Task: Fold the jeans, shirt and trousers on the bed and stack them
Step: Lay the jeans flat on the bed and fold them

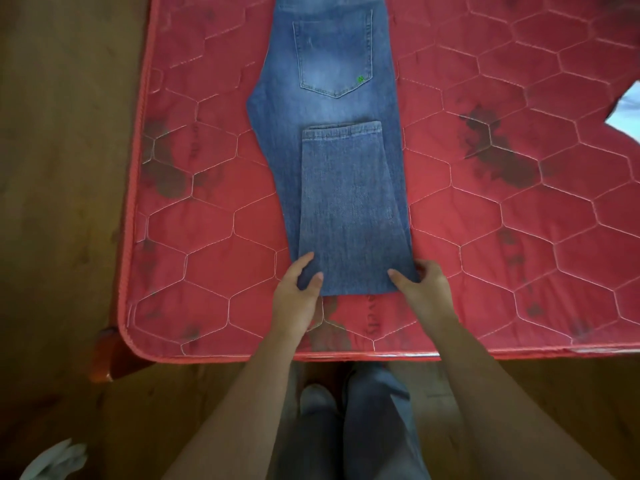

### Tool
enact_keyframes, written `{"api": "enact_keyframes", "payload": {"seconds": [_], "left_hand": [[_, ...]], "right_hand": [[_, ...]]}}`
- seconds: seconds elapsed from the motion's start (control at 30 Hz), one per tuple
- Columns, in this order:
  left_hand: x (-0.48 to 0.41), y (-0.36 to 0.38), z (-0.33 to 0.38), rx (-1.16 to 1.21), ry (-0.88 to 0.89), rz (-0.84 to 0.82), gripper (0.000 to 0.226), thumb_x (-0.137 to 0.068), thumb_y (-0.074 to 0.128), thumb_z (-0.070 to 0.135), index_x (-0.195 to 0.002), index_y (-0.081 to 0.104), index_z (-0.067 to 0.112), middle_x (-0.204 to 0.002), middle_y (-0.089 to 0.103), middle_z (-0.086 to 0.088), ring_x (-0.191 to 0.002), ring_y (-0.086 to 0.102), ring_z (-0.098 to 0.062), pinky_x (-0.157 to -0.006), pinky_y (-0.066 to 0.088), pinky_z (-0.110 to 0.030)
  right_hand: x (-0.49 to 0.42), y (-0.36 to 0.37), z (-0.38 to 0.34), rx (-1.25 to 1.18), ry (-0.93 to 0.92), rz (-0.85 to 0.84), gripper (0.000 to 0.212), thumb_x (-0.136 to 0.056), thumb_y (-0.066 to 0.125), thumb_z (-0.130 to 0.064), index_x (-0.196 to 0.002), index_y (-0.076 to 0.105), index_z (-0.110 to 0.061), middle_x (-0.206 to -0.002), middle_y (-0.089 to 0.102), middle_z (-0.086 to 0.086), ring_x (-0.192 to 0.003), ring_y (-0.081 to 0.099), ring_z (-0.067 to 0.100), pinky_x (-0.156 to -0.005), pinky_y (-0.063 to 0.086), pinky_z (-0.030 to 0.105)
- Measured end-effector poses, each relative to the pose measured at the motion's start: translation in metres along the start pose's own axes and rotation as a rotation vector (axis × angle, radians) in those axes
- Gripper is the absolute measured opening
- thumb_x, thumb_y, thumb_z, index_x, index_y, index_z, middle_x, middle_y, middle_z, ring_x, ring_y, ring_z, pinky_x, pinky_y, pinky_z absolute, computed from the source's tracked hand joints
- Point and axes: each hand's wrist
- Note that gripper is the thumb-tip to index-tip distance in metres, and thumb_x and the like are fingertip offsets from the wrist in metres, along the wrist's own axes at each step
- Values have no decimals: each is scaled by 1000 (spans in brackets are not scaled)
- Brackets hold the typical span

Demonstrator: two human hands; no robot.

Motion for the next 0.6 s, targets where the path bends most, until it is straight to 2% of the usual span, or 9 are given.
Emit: {"api": "enact_keyframes", "payload": {"seconds": [0.07, 0.13, 0.2, 0.27, 0.43, 0.53, 0.6], "left_hand": [[8, -4, 13, 36, 34, 32, 33, -91, 55, 14, -123, 56, 24, -119, 51, 14, -109, 48, -2, -89, 40, -11], [18, -8, 30, 77, 79, 64, 27, -90, 55, 12, -115, 59, 22, -110, 53, 18, -102, 51, 0, -80, 43, -8], [28, -15, 51, 64, 131, 104, 21, -89, 57, 11, -107, 61, 22, -103, 56, 18, -100, 54, -4, -84, 45, -16], [42, -24, 73, 30, 173, 119, 17, -88, 58, 10, -100, 62, 21, -98, 58, 14, -97, 56, -7, -84, 47, -22], [90, -53, 113, -53, 214, 129, 12, -84, 60, 8, -89, 63, 19, -87, 59, 13, -80, 54, 0, -63, 43, -9], [129, -69, 126, -58, 216, 109, 18, -82, 61, 4, -78, 60, 22, -81, 59, 12, -74, 55, -1, -57, 44, -7], [150, -78, 130, -66, 237, 104, 26, -81, 61, 1, -73, 59, 25, -76, 59, 10, -70, 55, -3, -57, 43, -8]], "right_hand": [[6, -7, -9, -77, -1, -13, 47, -78, 71, -23, -117, 55, 0, -112, 63, 7, -98, 60, 21, -80, 46, 27], [17, -15, -24, -115, -33, 16, 43, -80, 70, -21, -115, 55, -1, -106, 62, 4, -90, 59, 17, -70, 44, 21], [31, -25, -43, -150, -68, 67, 38, -81, 67, -17, -115, 52, -6, -95, 56, -4, -80, 55, 9, -63, 39, 16], [48, -36, -62, -182, -96, 96, 37, -81, 66, -14, -114, 50, -11, -91, 53, -5, -73, 52, 2, -59, 38, 14], [106, -64, -93, -162, -152, 111, 30, -80, 65, -14, -107, 52, -18, -111, 55, 7, -85, 54, 13, -61, 40, 15], [153, -84, -102, -104, -189, 135, 29, -81, 65, -15, -108, 57, -15, -114, 50, 5, -81, 50, 3, -59, 38, 4], [179, -96, -104, -95, -214, 139, 24, -81, 65, -13, -104, 58, -16, -111, 44, 3, -81, 49, 4, -67, 39, 7]]}}
Point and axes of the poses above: each hand's wrist, its own x-axis away from the middle knuckle, its own y-axis out of the palm, z = x × y
